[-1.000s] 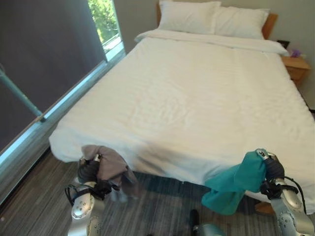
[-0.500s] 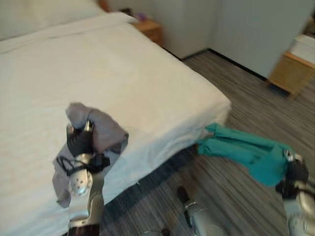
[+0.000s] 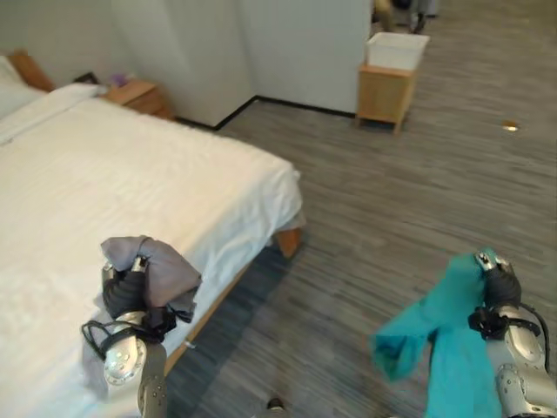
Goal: Pick up bed clothes into laundry basket.
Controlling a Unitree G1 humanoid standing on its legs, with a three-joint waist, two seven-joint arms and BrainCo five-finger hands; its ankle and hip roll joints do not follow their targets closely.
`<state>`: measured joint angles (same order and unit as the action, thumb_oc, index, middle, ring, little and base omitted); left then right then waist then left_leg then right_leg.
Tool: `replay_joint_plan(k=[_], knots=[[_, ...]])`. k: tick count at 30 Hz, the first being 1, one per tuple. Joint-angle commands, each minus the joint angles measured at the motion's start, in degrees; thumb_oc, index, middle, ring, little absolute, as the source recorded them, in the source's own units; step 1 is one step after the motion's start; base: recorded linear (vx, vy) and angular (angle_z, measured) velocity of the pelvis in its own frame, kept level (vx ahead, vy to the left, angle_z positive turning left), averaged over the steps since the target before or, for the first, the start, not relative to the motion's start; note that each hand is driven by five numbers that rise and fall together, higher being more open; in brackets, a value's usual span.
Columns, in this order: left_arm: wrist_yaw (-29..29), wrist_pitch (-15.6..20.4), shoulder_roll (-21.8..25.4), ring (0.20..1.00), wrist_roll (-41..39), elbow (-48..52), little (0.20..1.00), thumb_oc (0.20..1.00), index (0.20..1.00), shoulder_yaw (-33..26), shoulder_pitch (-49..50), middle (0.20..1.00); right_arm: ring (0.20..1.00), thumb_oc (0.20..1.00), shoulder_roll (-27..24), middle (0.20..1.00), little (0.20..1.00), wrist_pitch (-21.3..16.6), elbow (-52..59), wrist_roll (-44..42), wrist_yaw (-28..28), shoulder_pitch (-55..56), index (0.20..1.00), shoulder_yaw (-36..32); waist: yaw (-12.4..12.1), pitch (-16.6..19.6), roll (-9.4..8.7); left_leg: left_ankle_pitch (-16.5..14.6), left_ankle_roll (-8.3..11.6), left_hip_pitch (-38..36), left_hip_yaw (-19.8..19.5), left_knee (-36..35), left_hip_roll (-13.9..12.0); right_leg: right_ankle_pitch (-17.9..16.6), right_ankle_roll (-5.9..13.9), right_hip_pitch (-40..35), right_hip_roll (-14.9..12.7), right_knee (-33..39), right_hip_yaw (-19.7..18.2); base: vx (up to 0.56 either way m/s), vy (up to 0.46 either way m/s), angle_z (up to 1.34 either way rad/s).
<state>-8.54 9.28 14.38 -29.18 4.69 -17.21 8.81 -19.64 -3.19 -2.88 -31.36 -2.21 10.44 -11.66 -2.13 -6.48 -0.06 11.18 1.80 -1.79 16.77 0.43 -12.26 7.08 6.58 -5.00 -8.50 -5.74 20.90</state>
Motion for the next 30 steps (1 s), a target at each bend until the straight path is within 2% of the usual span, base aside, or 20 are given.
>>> replay_joint_plan(k=[1, 2, 4, 5, 6, 7, 8, 9, 11, 12, 15, 30], knots=[[1.5, 2.6, 4.1, 0.2, -1.9, 3.9, 0.2, 0.2, 0.2, -1.8, -2.9, 0.2, 0.2, 0.2, -1.9, 0.2, 0.2, -4.5, 5.8, 0.4, 1.8, -4.7, 0.2, -1.4, -0.5, -1.9, -4.02, -10.1, 1.72, 0.9, -0.9, 9.9, 2.4, -10.0, -2.24, -1.5, 2.4, 9.1, -5.2, 0.02, -0.161, -0.01], [1.3, 2.6, 3.2, 0.2, -2.5, 2.0, 0.2, 0.2, 0.2, -0.5, -2.7, 0.2, 0.2, 0.2, -2.7, 0.2, 0.2, -4.6, 5.9, 0.7, 1.2, -5.2, 0.2, -0.4, -2.4, -3.3, -4.12, -8.5, 1.57, 3.1, -10.6, 12.1, 4.8, -9.7, -3.38, -2.2, 3.6, 9.7, -8.0, 0.05, -0.205, -0.04], [0.9, 2.6, 1.6, 0.2, -4.8, 0.8, 0.2, 0.2, 0.2, 0.7, -3.4, 0.2, 0.2, 0.2, -2.5, 0.2, 0.2, -4.7, 5.7, -0.6, 1.0, -6.3, 0.2, 0.3, -4.1, -3.9, -5.11, -10.9, 1.1, 6.4, -19.1, 10.1, 11.5, -9.8, -3.44, -2.9, 3.7, 10.6, -10.2, 0.06, -0.14, -0.67], [0.9, 2.6, 1.7, 0.2, -4.8, 0.8, 0.2, 0.2, 0.2, 0.8, -3.4, 0.2, 0.2, 0.2, -2.5, 0.2, 0.2, -4.7, 5.7, -0.6, 1.0, -6.3, 0.2, 0.3, -4.0, -3.9, -5.22, -10.5, 1.02, 6.5, -19.2, 9.9, 11.7, -10.0, -3.39, -2.7, 3.5, 10.6, -10.1, 0.06, -0.085, -1.07], [1.1, 2.4, 1.5, 0.2, -5.0, 0.6, 0.2, 0.2, 0.2, 1.4, -3.4, 0.2, 0.2, 0.2, -2.3, 0.2, 0.2, -5.0, 5.7, -1.1, 1.4, -6.5, 0.2, 0.7, -3.9, -3.8, -5.46, -10.4, 0.76, 7.3, -20.3, 7.9, 13.2, -10.2, -3.2, -2.4, 3.8, 10.7, -10.8, 0.06, -0.071, -0.86], [2.0, 2.2, 2.5, 0.2, -3.1, 1.0, 0.2, 0.2, 0.2, 3.0, -3.8, 0.2, 0.2, 0.2, -2.4, 0.2, 0.2, -5.5, 4.8, -0.9, 1.5, -6.3, 0.2, 0.9, -3.3, -3.6, -5.31, -8.9, 0.15, 8.7, -21.2, 6.2, 15.6, -10.4, -3.1, -1.9, 4.8, 10.7, -11.9, 0.07, -0.096, -0.43], [2.7, 2.2, 2.4, 0.2, -3.5, 1.5, 0.2, 0.2, 0.2, 3.4, -3.5, 0.2, 0.2, 0.2, -2.4, 0.2, 0.2, -5.5, 4.7, -0.6, 2.0, -6.3, 0.2, 1.5, -3.2, -3.3, -5.18, -9.7, -0.69, 7.8, -22.1, 5.3, 16.3, -10.6, -2.75, -1.2, 5.5, 10.7, -12.7, 0.04, -0.062, -0.15], [2.8, 2.2, 2.4, 0.2, -3.6, 1.4, 0.2, 0.2, 0.2, 3.4, -3.4, 0.2, 0.2, 0.2, -2.4, 0.2, 0.2, -5.5, 4.7, -0.6, 2.0, -6.3, 0.2, 1.6, -3.3, -3.2, -5.13, -9.8, -0.76, 7.6, -22.0, 5.1, 16.2, -10.6, -2.72, -1.2, 5.5, 10.7, -12.9, 0.04, -0.007, -0.22], [3.8, 2.5, 2.3, 0.2, -5.7, 1.6, 0.2, 0.2, 0.2, 5.7, -5.0, 0.2, 0.2, 0.2, -1.7, 0.2, 0.2, -5.3, 4.3, -0.1, 2.2, -5.2, 0.2, 2.4, -1.5, -1.5, -4.07, -8.9, -1.83, 3.6, -21.6, 0.0, 15.5, -10.5, -3.01, -1.1, 6.7, 10.7, -14.7, 0.13, 0.097, -0.67], [3.7, 2.6, 2.5, 0.2, -5.8, 2.0, 0.2, 0.2, 0.2, 5.7, -5.3, 0.2, 0.2, 0.2, -1.0, 0.2, 0.2, -5.3, 4.4, -0.5, 2.2, -4.9, 0.2, 2.2, -1.0, -1.0, -3.82, -7.9, -1.97, 2.6, -21.3, -1.6, 15.3, -10.8, -3.16, -0.8, 6.8, 10.7, -14.9, 0.09, 0.099, -0.54], [4.2, 2.8, 3.0, 0.2, -5.5, 3.2, 0.2, 0.2, 0.2, 5.2, -4.9, 0.2, 0.2, 0.2, -0.6, 0.2, 0.2, -5.1, 4.0, -0.3, 2.9, -3.5, 0.2, 2.4, -0.4, 0.2, -3.31, -7.6, -2.46, -0.1, -21.0, -4.3, 15.0, -10.4, -3.26, -1.1, 7.0, 10.7, -15.9, 0.08, 0.06, -0.19], [1.2, 3.1, 3.8, 0.2, -2.9, 2.4, 0.2, 0.2, 0.2, -2.3, -0.2, 0.2, 0.2, 0.2, -0.1, 0.2, 0.2, -4.1, 5.9, 0.7, 3.1, -4.7, 0.2, 3.2, -2.1, 0.1, -3.11, -9.5, -3.79, -2.3, -19.0, -4.9, 15.5, -10.1, -2.2, -1.9, 6.4, 10.7, -17.8, 0.04, 0.044, -0.03]])
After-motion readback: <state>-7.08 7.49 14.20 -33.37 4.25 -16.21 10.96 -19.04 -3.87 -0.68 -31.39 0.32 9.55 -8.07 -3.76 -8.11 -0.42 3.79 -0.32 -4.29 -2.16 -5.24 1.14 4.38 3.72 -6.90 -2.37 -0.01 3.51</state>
